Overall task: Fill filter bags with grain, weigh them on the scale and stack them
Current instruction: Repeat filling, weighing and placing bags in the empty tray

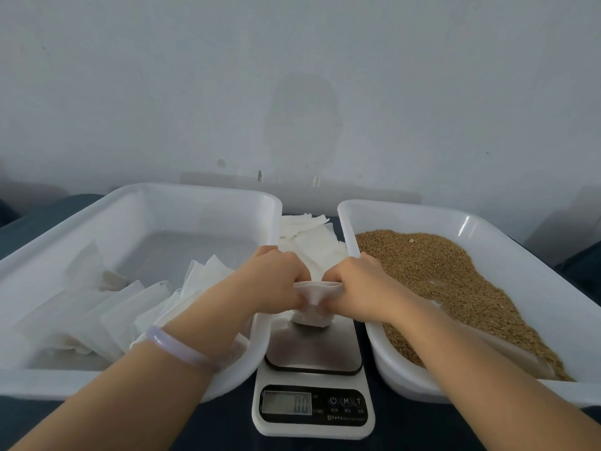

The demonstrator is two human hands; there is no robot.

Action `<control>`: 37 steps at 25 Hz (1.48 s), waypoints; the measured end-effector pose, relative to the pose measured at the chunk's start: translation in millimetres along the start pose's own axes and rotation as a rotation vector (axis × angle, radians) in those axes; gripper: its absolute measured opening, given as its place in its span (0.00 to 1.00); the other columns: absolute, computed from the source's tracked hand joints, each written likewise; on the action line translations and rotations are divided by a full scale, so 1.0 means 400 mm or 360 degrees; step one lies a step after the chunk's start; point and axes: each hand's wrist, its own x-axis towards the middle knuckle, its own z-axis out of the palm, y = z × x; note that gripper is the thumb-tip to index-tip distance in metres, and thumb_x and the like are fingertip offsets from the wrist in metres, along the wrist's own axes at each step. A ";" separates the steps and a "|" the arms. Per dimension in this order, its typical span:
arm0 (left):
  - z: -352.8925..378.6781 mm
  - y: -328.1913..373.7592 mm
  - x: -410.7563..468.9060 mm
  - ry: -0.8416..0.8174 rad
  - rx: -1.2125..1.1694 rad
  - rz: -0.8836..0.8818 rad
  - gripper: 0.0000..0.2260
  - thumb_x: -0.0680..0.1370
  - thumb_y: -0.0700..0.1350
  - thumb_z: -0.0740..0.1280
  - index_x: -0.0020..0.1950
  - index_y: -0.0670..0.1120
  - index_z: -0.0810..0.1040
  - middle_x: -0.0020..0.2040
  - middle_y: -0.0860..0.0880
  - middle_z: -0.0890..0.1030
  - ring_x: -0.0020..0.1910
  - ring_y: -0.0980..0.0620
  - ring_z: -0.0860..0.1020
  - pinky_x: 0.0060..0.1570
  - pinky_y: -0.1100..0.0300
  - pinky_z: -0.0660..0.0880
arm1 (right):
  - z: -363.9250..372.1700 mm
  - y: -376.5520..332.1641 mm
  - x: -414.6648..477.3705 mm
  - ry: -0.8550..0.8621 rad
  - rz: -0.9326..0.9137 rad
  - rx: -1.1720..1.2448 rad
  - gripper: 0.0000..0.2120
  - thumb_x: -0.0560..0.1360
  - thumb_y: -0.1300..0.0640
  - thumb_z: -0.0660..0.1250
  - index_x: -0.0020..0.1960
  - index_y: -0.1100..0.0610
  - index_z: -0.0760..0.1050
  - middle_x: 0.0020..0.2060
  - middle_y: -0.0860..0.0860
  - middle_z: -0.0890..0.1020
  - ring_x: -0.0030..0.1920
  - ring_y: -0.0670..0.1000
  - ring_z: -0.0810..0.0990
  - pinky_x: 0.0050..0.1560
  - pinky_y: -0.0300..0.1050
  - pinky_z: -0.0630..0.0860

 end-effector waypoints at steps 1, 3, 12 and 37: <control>0.000 0.000 -0.001 -0.0031 0.0025 -0.0009 0.17 0.72 0.47 0.68 0.25 0.53 0.66 0.25 0.55 0.68 0.35 0.52 0.67 0.66 0.58 0.60 | 0.005 0.001 0.004 -0.0025 -0.0001 -0.0024 0.13 0.69 0.52 0.68 0.27 0.50 0.71 0.26 0.44 0.71 0.37 0.44 0.69 0.66 0.52 0.61; 0.000 0.003 0.000 -0.0023 0.0108 -0.0006 0.16 0.72 0.47 0.67 0.26 0.53 0.67 0.26 0.55 0.68 0.37 0.51 0.69 0.67 0.56 0.59 | 0.011 0.000 0.008 -0.0056 -0.0003 -0.0044 0.14 0.69 0.51 0.69 0.26 0.49 0.71 0.25 0.44 0.71 0.35 0.40 0.66 0.68 0.53 0.58; -0.004 0.010 0.001 -0.0138 0.0125 -0.0008 0.15 0.74 0.47 0.66 0.28 0.53 0.67 0.28 0.55 0.70 0.46 0.49 0.75 0.69 0.56 0.53 | 0.017 0.001 0.012 -0.0099 -0.0003 -0.0047 0.15 0.68 0.48 0.69 0.24 0.47 0.70 0.23 0.43 0.70 0.33 0.40 0.69 0.70 0.55 0.52; -0.002 0.001 -0.012 -0.0128 -0.0280 0.0009 0.19 0.64 0.58 0.56 0.50 0.53 0.75 0.52 0.54 0.81 0.57 0.55 0.75 0.66 0.63 0.51 | 0.017 0.026 -0.002 0.0000 0.0024 0.0661 0.12 0.62 0.49 0.76 0.44 0.47 0.79 0.46 0.42 0.81 0.55 0.48 0.76 0.58 0.49 0.72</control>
